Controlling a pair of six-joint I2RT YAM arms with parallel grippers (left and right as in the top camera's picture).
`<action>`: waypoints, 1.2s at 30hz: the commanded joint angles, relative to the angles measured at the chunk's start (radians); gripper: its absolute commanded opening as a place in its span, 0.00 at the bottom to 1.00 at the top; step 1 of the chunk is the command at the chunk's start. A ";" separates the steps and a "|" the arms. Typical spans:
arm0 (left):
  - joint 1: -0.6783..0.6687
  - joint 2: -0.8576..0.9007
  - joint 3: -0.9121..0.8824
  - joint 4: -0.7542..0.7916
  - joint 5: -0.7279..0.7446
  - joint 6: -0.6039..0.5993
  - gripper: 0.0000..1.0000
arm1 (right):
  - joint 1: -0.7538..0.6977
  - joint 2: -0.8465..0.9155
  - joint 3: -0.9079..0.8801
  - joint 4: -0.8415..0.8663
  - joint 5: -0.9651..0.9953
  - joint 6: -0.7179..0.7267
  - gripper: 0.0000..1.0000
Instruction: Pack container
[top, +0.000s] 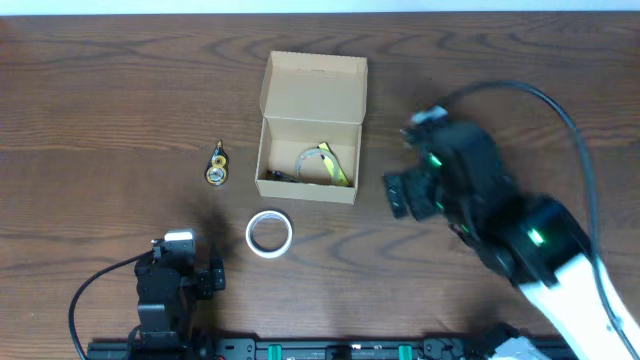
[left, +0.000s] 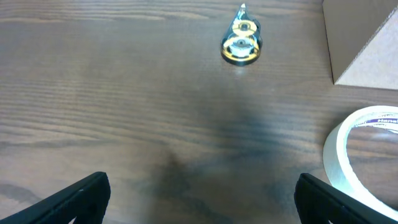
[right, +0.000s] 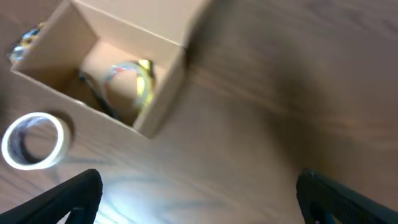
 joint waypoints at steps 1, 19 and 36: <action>0.004 -0.004 -0.012 -0.003 -0.006 0.014 0.95 | -0.044 -0.133 -0.130 0.004 0.055 0.087 0.99; 0.004 -0.004 -0.012 -0.003 -0.006 0.014 0.95 | -0.092 -0.687 -0.832 0.292 0.140 0.065 0.99; 0.004 -0.004 -0.012 -0.003 -0.006 0.014 0.95 | -0.092 -0.710 -0.896 0.298 0.192 -0.005 0.99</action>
